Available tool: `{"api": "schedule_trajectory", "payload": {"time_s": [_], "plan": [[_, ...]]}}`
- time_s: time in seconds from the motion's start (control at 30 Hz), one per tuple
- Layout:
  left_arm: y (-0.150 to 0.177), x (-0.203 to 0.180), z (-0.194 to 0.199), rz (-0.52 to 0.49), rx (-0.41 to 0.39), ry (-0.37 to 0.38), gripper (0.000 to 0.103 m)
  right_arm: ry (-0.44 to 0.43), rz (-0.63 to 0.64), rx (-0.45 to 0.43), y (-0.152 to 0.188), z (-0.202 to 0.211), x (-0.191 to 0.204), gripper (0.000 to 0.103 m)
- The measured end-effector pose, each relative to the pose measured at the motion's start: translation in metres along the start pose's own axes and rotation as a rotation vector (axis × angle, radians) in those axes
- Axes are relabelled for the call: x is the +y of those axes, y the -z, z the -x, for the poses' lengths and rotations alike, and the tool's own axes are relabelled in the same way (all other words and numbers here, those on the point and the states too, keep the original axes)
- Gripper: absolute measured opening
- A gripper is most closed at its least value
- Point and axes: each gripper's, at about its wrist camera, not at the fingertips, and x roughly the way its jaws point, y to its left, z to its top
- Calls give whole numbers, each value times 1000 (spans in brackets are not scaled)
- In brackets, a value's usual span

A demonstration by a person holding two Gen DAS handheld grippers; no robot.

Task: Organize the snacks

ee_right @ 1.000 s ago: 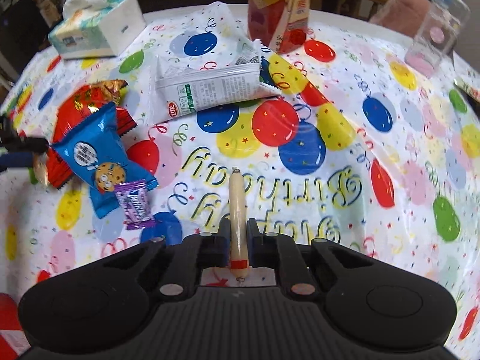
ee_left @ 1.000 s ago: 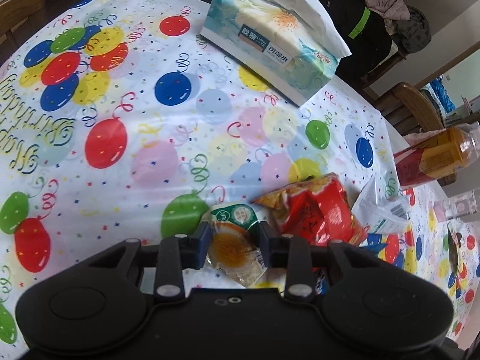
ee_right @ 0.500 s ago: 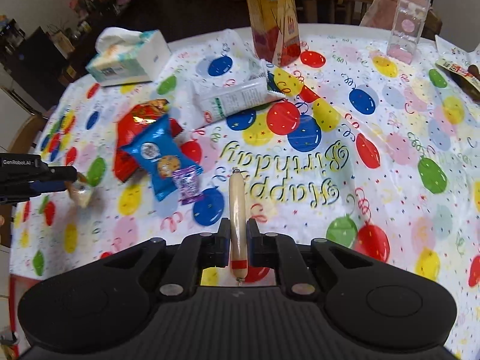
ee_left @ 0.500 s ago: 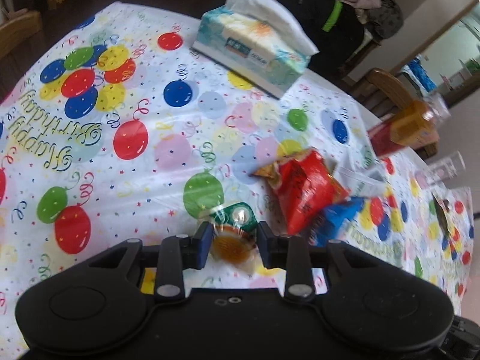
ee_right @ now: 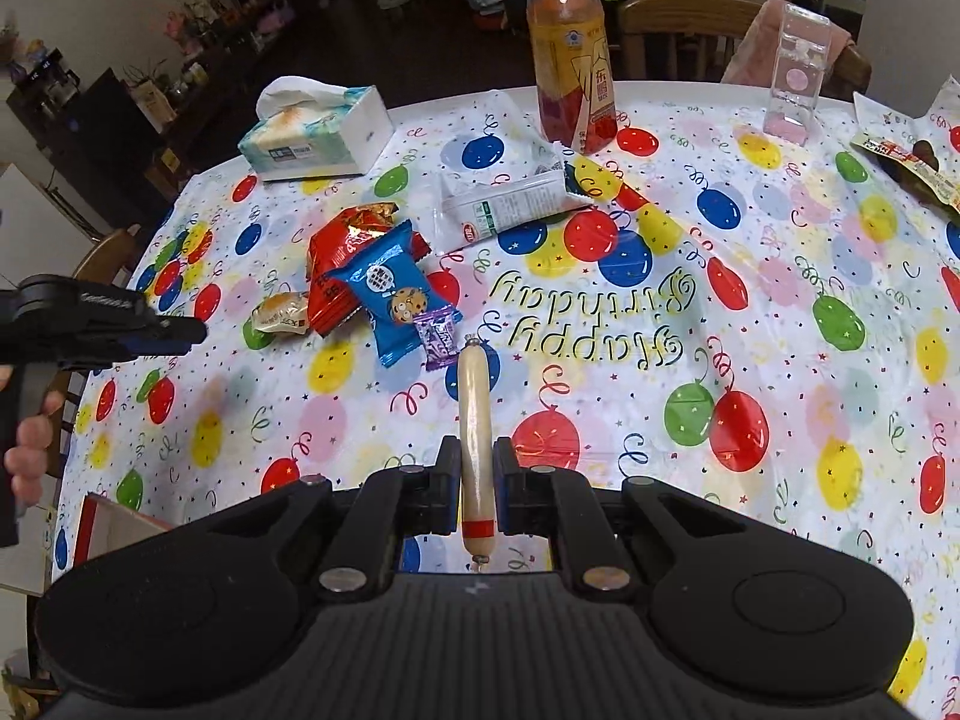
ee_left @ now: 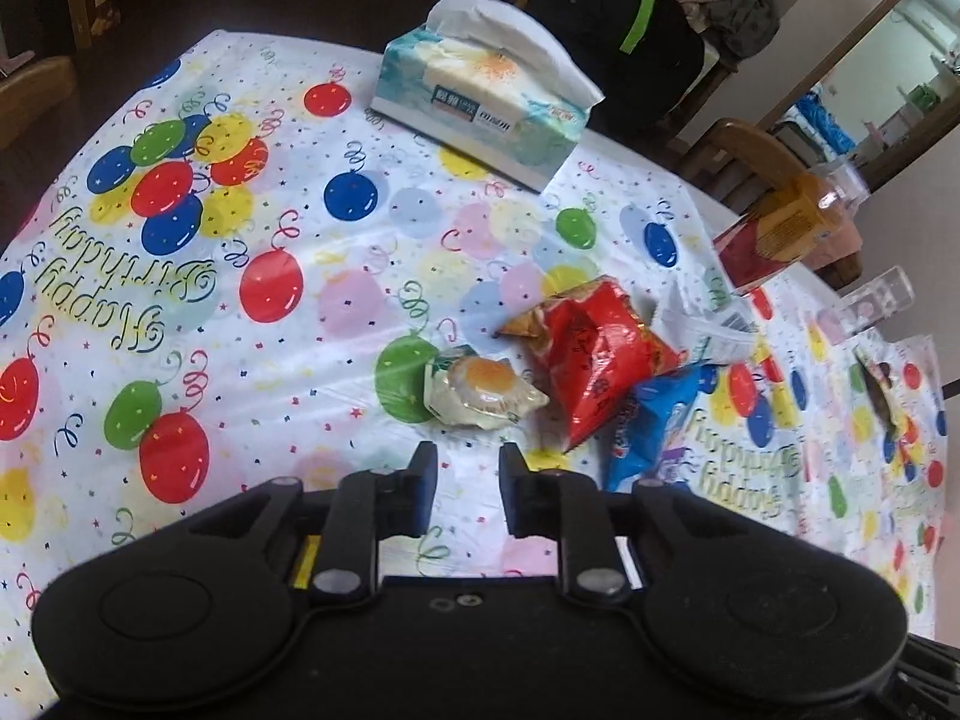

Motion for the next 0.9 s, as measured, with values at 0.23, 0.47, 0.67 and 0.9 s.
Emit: {"api": "schedule_trajectory", "payload": {"time_s": [0.23, 0.47, 0.67, 0.9], "plan": [[-8, -5, -25, -10, 4, -76, 70, -18, -14, 16, -1, -10, -13, 11], [-21, -15, -56, -22, 29, -106, 71, -14, -27, 39, -8, -24, -28, 11], [-27, -21, -77, -37, 51, -120, 71, -6, -38, 59, -12, -34, -40, 11], [-28, -23, -90, -34, 81, -82, 61, -6, -39, 79, -12, -43, -45, 11]]}}
